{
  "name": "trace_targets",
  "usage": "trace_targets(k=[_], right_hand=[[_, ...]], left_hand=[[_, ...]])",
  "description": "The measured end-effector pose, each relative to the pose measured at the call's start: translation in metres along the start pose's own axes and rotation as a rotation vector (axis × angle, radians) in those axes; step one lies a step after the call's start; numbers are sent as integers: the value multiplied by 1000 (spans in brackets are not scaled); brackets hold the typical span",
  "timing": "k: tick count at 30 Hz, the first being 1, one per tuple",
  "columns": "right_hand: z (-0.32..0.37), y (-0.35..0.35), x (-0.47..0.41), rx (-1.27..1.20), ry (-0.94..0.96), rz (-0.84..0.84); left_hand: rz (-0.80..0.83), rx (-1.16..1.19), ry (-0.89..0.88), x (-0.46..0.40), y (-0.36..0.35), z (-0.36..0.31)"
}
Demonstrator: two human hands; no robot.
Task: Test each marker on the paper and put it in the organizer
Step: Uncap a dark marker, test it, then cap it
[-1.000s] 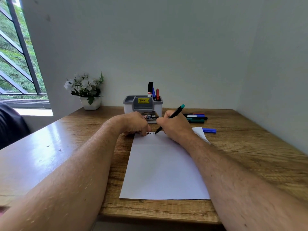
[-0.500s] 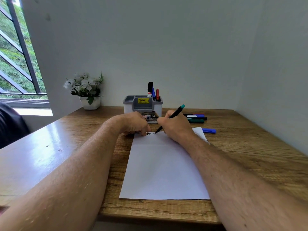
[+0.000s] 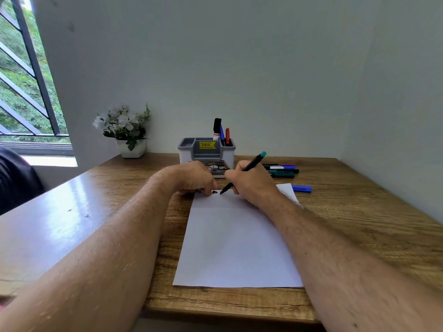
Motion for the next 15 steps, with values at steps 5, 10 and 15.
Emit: trace_targets(k=[5, 10, 15], right_hand=[[-1, 0, -1, -30, -9, -39], [-1, 2, 0, -32, 9, -49], [0, 1, 0, 4, 4, -48]], left_hand=[[6, 6, 5, -1, 1, 1], [9, 18, 3, -3, 1, 3], [13, 20, 9, -4, 1, 3]])
Point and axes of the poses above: each hand's wrist, its own x-axis away from the middle knuckle, its own y-axis out of the back of the hand, z = x × y, the point moved 1 cm from there along -x, towards the middle knuckle, and after that the axes turned 6 degrees about z, right-handed, at the moved point
